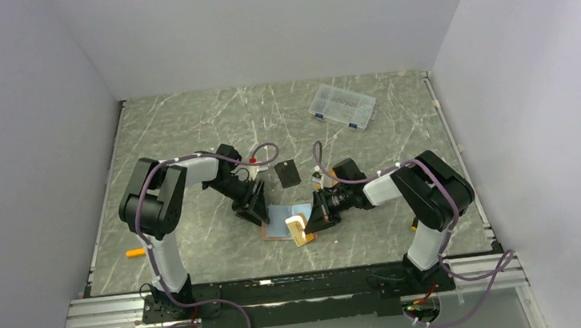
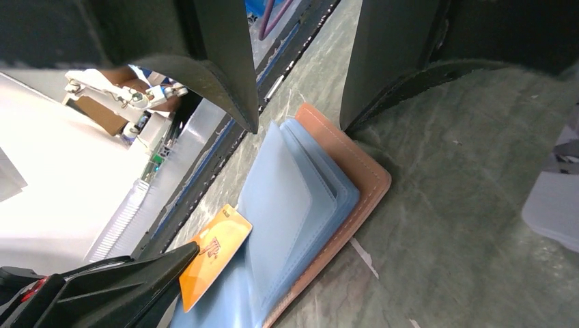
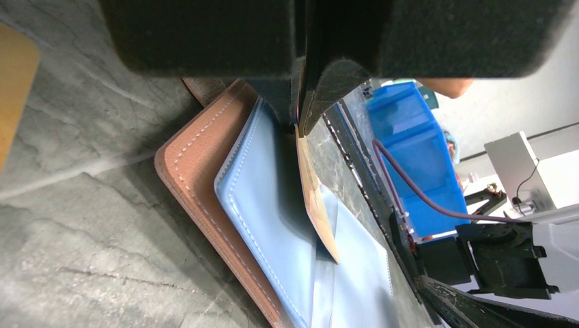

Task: Put the credit cards into the card holder
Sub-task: Insert the credit card into the card holder.

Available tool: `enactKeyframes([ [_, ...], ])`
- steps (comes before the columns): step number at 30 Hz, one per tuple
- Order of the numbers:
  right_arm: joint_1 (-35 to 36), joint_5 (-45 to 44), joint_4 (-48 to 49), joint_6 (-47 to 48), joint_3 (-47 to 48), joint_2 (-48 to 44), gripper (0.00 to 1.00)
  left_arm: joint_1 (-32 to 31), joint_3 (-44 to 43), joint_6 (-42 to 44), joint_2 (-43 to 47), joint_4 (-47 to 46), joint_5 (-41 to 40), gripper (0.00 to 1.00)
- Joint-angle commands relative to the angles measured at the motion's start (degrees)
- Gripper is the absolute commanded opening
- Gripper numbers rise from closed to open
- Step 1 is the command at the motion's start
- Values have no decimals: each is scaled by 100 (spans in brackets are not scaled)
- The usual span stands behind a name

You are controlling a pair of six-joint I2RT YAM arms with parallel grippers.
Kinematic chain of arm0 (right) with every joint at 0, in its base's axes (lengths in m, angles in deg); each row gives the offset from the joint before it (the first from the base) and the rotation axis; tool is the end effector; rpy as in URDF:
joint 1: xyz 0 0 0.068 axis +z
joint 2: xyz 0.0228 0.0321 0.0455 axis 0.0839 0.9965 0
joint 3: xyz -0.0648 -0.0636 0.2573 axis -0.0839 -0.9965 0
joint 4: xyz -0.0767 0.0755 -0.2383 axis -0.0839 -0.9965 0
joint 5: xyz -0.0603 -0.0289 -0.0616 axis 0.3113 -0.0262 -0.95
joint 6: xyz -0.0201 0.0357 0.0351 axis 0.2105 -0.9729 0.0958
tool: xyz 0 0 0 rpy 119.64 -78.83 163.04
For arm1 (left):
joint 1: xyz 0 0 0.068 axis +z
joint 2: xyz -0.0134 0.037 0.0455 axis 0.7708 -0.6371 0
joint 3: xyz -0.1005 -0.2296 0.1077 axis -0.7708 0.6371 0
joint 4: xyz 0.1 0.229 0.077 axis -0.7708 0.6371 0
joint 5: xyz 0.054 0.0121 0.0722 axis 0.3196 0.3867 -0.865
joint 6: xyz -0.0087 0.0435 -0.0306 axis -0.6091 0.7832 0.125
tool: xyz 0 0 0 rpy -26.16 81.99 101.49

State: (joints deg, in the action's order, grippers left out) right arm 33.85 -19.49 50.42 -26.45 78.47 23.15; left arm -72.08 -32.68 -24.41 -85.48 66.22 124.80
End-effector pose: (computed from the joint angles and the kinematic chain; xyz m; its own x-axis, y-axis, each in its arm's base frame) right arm 0.2214 0.1553 0.0904 -0.9832 -0.1569 -0.0928 -0.1587 0.4866 0.8591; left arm 0.2845 -0.1419 0.1202 -0.9229 0.3832 -0.0371 0.2764 0.5926 -0.7566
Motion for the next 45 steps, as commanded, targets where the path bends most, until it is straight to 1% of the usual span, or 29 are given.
enactKeyframes([
  [1,-30,-329,24,121,-72,128,0,17,53,40,-132,-451,-47,56],
  [6,-39,-320,36,107,-71,143,0,4,0,-95,40,-717,414,58],
  [8,-38,-325,32,112,-80,118,0,3,-9,-100,39,-711,537,57],
  [10,-56,-321,41,94,-87,110,0,3,34,-249,73,-804,717,53],
  [15,-66,-299,54,104,-68,156,0,-15,22,-392,5,-984,907,40],
  [18,-86,-290,76,104,-70,183,0,-30,20,-493,-57,-1091,1049,37],
  [24,-144,-280,120,107,-93,249,0,-82,24,-667,-57,-1305,1490,37],
  [29,-203,-273,168,121,-171,298,0,-173,-44,-626,-102,-1319,1830,37],
  [32,-232,-272,205,104,-209,310,0,-237,-79,-570,-187,-1259,1816,38],
  [37,-253,-274,216,96,-231,261,0,-274,-248,-547,-366,-1107,1245,38],
  [40,-252,-257,240,80,-237,229,0,-270,-304,-595,-412,-1136,1005,34],
  [45,-251,-210,257,56,-195,151,0,-270,-411,-732,-595,-1238,985,28],
])
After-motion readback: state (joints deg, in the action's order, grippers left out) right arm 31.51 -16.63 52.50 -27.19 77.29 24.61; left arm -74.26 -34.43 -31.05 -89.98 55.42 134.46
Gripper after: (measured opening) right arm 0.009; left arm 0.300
